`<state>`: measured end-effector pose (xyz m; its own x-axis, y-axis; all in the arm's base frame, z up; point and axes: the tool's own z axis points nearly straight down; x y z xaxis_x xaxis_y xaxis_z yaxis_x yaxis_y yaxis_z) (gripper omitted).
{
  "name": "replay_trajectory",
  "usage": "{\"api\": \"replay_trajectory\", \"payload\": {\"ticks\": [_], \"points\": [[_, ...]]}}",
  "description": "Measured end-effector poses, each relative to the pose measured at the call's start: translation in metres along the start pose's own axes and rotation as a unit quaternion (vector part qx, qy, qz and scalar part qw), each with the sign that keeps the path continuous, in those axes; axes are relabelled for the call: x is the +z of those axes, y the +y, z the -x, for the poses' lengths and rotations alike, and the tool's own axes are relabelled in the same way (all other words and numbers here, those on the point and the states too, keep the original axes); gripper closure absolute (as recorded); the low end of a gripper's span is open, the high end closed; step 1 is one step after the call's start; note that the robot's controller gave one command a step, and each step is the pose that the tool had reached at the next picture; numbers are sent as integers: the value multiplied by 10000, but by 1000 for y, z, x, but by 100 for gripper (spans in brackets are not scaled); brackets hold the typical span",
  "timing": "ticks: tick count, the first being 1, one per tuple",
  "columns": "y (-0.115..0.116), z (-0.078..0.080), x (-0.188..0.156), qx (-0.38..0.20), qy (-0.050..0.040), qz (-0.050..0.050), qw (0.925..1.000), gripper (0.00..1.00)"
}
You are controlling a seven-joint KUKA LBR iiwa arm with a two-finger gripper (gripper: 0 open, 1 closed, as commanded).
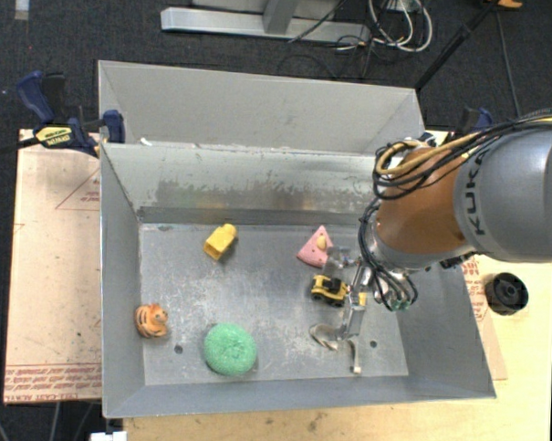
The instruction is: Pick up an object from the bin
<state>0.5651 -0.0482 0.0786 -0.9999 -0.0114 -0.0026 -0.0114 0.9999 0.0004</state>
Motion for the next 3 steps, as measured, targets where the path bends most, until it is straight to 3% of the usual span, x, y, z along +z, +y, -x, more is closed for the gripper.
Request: {"api": "replay_trajectory", "payload": {"ticks": [1,2,3], "points": [[-6,14,9,457,-2,3,9990,100],[-6,13,9,457,-1,3,9990,100],[-17,41,6,420,3,3,9991,100]]}}
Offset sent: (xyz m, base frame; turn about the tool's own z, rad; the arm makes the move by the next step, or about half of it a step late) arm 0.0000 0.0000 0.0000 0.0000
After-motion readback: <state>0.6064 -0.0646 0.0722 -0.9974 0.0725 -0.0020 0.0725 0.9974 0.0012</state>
